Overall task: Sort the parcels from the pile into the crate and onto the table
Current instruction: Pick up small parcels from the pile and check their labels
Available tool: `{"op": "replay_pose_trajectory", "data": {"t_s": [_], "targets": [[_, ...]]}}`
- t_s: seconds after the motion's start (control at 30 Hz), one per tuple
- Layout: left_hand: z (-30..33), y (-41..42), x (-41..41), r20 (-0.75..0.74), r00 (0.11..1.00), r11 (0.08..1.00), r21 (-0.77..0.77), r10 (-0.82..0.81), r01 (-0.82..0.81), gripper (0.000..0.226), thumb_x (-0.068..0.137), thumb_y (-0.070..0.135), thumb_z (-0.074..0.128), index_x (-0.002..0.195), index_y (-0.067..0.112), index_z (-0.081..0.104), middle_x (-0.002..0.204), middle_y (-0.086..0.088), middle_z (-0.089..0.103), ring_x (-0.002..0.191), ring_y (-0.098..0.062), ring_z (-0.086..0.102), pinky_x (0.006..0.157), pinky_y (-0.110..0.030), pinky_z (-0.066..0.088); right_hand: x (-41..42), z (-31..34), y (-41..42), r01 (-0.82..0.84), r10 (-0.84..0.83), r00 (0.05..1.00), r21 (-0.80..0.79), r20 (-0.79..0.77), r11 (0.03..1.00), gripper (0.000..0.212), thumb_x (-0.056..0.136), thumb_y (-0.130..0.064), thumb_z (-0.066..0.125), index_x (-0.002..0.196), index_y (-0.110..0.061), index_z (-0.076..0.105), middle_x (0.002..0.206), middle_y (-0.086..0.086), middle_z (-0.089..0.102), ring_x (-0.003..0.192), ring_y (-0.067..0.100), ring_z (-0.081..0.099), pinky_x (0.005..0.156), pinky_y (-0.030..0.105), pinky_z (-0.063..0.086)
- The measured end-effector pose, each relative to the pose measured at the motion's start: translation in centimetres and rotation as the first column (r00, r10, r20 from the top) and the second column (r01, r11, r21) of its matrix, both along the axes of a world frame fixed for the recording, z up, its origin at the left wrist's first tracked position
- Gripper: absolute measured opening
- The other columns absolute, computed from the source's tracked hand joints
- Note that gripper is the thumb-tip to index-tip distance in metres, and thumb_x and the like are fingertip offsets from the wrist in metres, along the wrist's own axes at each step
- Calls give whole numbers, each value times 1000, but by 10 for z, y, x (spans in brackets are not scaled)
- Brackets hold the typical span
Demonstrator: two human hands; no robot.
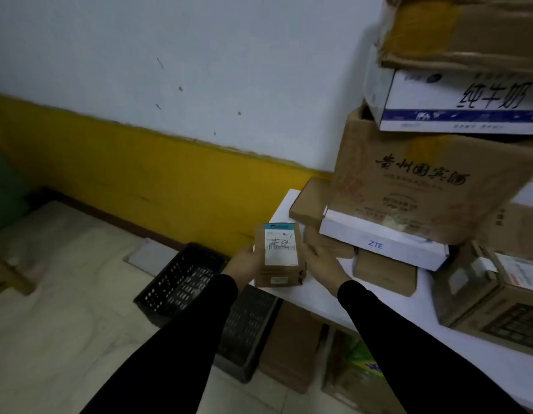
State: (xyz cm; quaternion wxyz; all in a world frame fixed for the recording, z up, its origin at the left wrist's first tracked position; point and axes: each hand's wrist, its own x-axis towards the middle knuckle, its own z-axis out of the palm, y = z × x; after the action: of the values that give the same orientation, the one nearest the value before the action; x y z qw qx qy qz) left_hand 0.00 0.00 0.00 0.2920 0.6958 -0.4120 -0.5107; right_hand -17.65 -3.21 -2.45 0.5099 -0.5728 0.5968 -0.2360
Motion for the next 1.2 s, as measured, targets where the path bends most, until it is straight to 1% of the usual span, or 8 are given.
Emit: {"op": "replay_pose_trajectory", "data": {"t_s": [0.17,0.3,0.43,0.5,0.63,0.8,0.93,1.2], "targets": [[-27,-11,-7,-21,999,998,53,40,-39,40,109,31,36,136,4,49,137,-9,57,116,-28,57,98,-39,50,4,-25,-6,8,-4,999,91,-42,996,47,107,-48,38,138,-18,56,135,7,63,106,23,59,86,29,45],[-25,-7,-8,-39,997,997,36,72,-71,44,110,33,33,145,7,41,143,-14,53,125,-31,54,103,-42,48,13,-30,-1,49,-50,998,40,25,998,42,108,-37,41,145,-17,50,145,4,57,123,20,54,102,32,44],[-3,-5,8,-74,988,989,-58,134,-138,32,109,34,37,133,13,44,125,-11,57,96,-22,56,72,-32,47,27,-8,1,70,-61,991,-81,117,994,40,109,-32,42,148,-23,45,138,-3,58,115,12,55,96,30,45],[12,-4,23,-152,965,972,-73,212,-225,28,107,37,43,123,14,42,120,-11,59,87,-19,57,65,-30,47,41,11,0,74,-47,974,-113,222,991,37,109,-31,43,146,-27,45,135,-7,59,113,8,58,94,29,47],[43,13,59,-350,881,918,-117,318,-378,32,104,38,52,120,13,38,117,-11,61,97,-25,65,82,-45,60,83,49,6,102,-62,914,-80,402,992,24,108,-31,47,132,-36,45,127,-7,61,110,12,63,92,36,55],[77,54,140,-386,834,830,-242,393,-503,32,102,38,57,112,17,34,117,-11,59,94,-23,63,77,-40,56,171,91,31,-11,72,910,-150,409,989,44,105,-30,53,147,-31,37,131,-1,57,110,18,63,87,37,57],[101,99,228,-397,799,756,-307,450,-578,40,99,40,60,121,15,38,120,-12,63,94,-23,66,81,-42,58,256,120,61,-97,179,889,-209,422,973,43,104,-27,55,143,-32,39,126,-1,62,102,14,65,71,26,53],[105,230,395,-376,668,584,-323,643,-744,44,98,40,62,126,13,41,111,-5,67,82,-13,68,60,-28,59,445,114,154,-330,324,773,-90,545,939,48,103,-25,58,148,-23,42,105,-10,65,73,-2,69,56,16,52]]}}
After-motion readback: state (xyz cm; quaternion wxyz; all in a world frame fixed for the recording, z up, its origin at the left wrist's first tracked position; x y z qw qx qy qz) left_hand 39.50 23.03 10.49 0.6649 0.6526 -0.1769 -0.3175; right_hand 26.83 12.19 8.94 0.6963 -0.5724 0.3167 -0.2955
